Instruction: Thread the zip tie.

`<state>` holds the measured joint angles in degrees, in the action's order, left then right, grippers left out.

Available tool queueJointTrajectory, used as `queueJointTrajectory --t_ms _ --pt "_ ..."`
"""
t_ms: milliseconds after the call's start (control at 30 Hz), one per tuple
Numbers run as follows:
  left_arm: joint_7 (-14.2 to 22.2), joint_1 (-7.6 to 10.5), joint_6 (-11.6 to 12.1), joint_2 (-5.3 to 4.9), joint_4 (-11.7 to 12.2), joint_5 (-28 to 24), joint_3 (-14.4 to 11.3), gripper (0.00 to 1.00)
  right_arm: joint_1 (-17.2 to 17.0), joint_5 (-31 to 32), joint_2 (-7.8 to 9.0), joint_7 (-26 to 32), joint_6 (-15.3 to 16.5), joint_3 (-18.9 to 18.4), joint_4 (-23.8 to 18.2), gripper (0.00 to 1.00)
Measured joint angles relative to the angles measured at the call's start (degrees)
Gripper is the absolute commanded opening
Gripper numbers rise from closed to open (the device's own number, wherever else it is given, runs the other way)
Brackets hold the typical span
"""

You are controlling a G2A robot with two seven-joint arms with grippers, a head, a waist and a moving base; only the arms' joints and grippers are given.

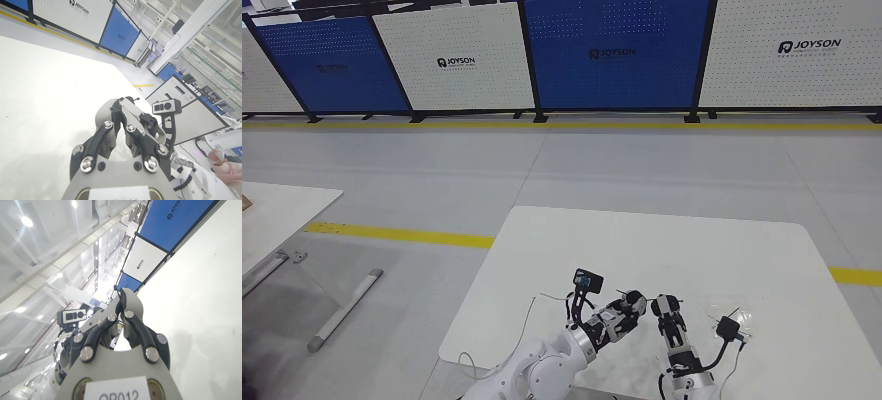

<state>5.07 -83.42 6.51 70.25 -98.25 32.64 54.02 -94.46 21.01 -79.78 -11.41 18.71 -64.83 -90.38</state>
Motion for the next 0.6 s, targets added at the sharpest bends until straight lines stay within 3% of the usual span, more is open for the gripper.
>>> queueJointTrajectory --t_ms 67,133,433,600 --pt "-0.2 0.02 -0.3 0.01 0.0 0.0 0.0 0.28 -0.1 0.1 0.01 0.0 0.1 -0.1 -0.1 0.00" --pt "-0.5 0.02 -0.7 0.02 -0.1 0.4 0.0 0.36 -0.2 0.3 0.02 -0.1 0.1 -0.2 -0.2 0.00" --pt "-1.8 -0.63 -1.1 -0.08 -0.7 0.7 0.7 0.35 -0.2 0.4 -0.01 0.0 -0.2 -0.3 -0.1 0.00" --pt "-2.0 -1.01 -0.8 -0.19 -0.9 0.6 1.2 0.29 0.0 0.2 -0.04 0.1 -0.1 -0.4 0.2 0.00"
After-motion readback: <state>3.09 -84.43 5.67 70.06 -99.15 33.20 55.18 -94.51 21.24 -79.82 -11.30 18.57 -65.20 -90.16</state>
